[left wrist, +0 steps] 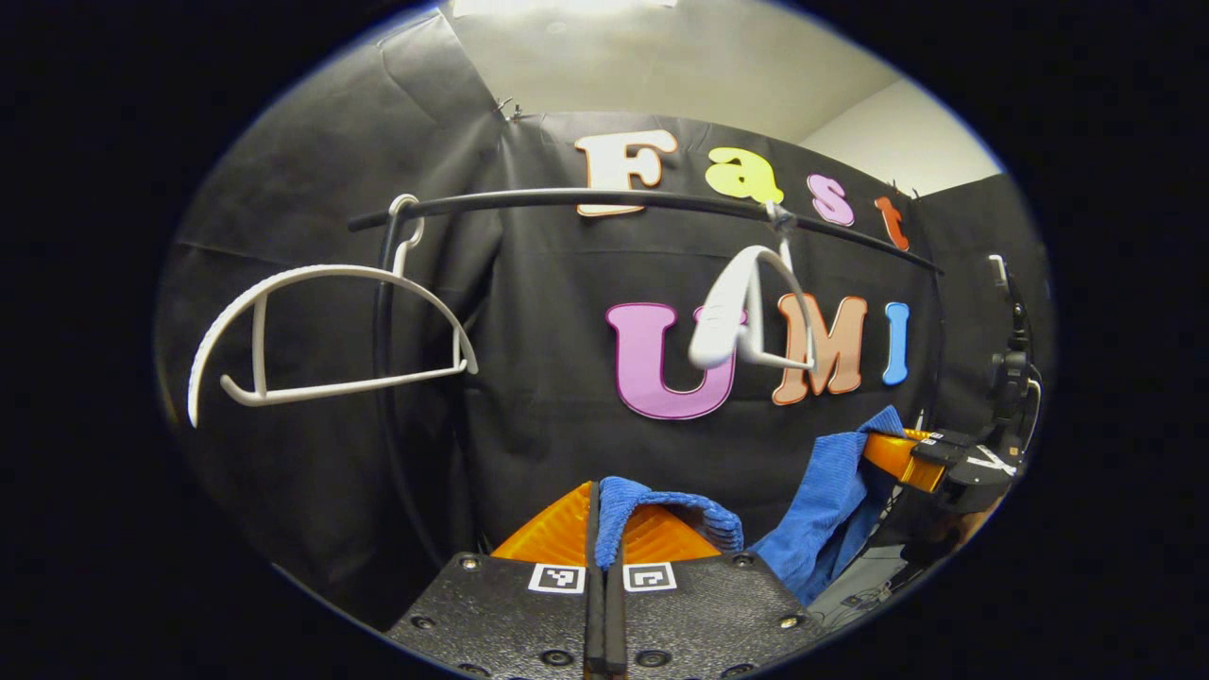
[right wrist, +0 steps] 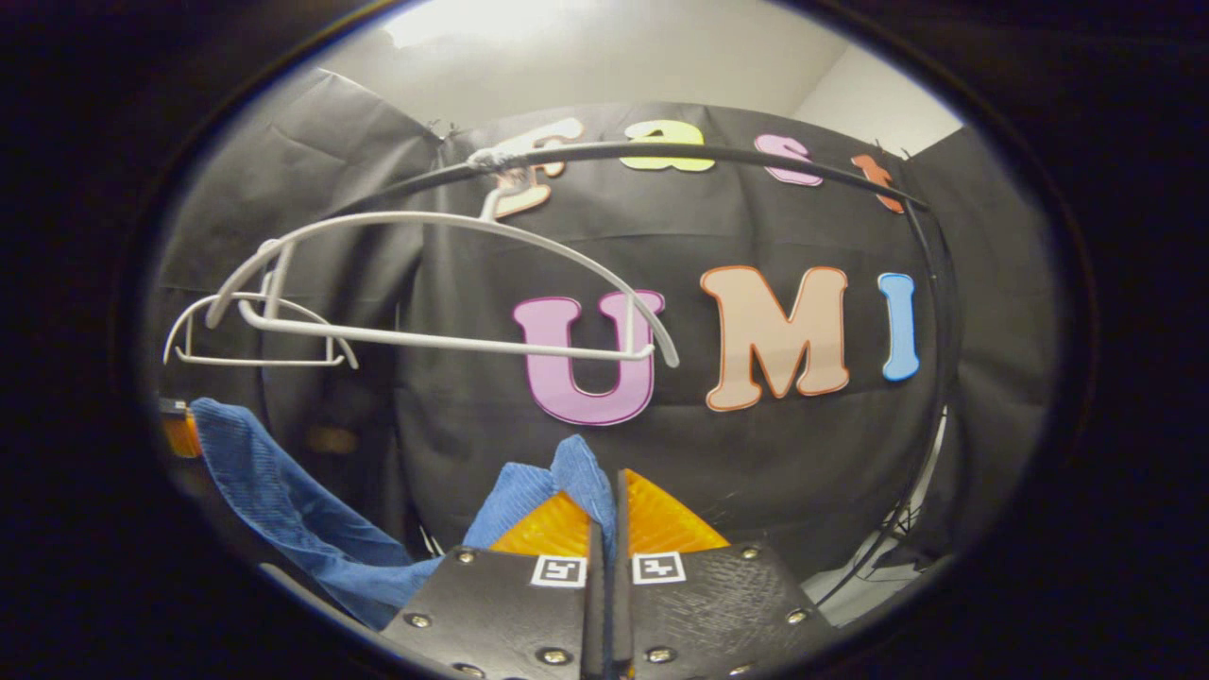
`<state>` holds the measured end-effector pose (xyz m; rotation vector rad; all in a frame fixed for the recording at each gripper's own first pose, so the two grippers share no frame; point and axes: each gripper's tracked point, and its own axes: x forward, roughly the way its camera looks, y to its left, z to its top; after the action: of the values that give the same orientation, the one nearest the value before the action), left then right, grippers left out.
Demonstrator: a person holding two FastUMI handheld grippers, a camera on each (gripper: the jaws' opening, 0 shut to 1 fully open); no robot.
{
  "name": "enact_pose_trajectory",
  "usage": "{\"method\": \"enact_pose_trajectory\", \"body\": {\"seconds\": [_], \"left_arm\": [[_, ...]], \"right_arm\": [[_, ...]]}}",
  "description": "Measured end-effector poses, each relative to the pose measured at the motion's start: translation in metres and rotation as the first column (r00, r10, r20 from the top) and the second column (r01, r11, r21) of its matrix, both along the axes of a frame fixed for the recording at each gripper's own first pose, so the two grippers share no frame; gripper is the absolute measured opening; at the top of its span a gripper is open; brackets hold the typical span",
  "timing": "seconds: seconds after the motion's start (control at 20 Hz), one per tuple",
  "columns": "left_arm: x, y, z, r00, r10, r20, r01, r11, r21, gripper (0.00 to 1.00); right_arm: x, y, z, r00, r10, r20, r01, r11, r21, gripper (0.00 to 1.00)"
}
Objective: Grasp the clothes on the hanger with both hands and then place them into the laundry hamper below.
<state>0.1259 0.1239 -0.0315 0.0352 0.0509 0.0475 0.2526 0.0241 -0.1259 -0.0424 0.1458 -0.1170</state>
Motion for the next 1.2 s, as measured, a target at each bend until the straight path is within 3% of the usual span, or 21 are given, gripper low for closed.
{"method": "enact_pose_trajectory", "body": {"seconds": [0.3,0.75,1.15,1.2], "left_arm": [[-0.006,-0.053,0.004,0.996,-0.071,0.049,0.070,0.997,0.029,0.00],[0.010,-0.092,0.027,0.980,-0.130,0.150,0.133,0.991,-0.011,0.01],[0.039,-0.103,-0.010,0.980,-0.142,0.137,0.143,0.990,-0.003,0.01],[0.042,-0.102,-0.019,0.982,-0.133,0.133,0.135,0.991,-0.006,0.00]], "right_arm": [[-0.032,0.035,0.027,0.995,0.091,0.046,-0.093,0.995,0.044,0.04],[-0.038,0.025,0.045,0.992,0.084,0.092,-0.091,0.993,0.076,0.04],[-0.023,0.004,-0.004,0.998,0.049,0.048,-0.053,0.994,0.097,0.00],[-0.021,-0.001,-0.014,0.999,0.040,0.035,-0.043,0.994,0.104,0.04]]}}
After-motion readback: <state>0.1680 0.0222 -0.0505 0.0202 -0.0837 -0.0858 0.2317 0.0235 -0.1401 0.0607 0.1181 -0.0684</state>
